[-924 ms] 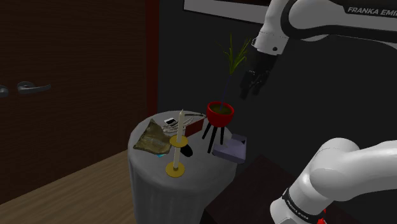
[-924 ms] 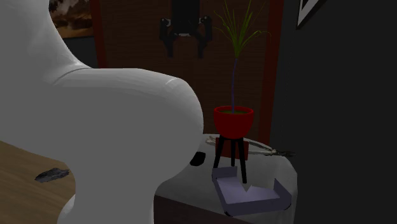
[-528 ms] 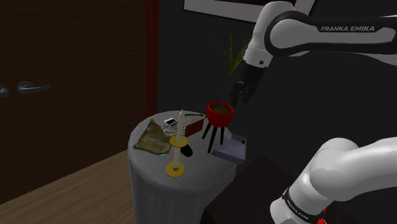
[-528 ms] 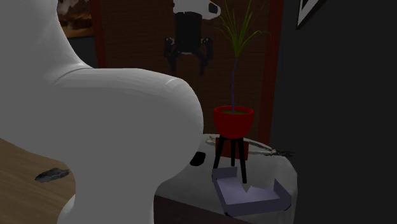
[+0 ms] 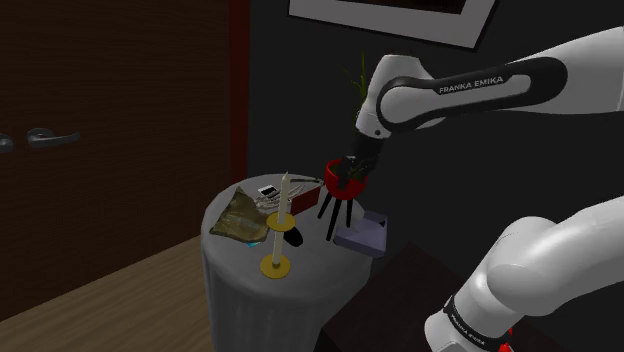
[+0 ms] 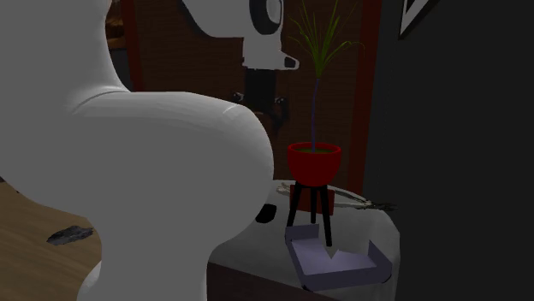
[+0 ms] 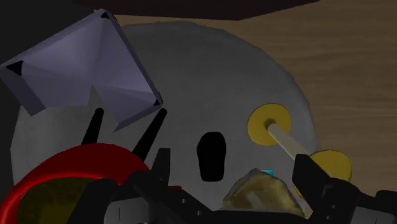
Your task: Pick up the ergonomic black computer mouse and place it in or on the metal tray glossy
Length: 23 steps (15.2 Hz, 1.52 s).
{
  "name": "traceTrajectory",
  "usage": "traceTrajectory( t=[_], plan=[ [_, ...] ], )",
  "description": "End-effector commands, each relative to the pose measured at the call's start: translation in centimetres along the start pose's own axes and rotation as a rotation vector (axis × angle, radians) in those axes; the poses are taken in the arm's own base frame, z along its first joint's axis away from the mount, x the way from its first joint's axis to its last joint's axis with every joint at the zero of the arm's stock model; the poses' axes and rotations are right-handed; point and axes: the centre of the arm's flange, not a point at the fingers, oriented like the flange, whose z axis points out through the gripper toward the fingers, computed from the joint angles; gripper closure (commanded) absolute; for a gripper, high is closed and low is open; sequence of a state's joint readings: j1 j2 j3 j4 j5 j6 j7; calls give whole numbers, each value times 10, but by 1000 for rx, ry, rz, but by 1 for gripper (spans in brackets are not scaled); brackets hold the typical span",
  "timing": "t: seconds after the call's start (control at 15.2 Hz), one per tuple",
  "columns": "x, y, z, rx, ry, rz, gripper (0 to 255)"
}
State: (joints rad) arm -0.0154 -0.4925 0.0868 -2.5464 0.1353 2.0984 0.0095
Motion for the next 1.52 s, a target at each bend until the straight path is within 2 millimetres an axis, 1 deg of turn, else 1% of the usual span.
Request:
traceTrajectory(
  t=[0.0,1.45],
  plan=[
    [11,-1,24,4,8,3,0],
    [139,-3,280,53,63,30,0]
  ],
)
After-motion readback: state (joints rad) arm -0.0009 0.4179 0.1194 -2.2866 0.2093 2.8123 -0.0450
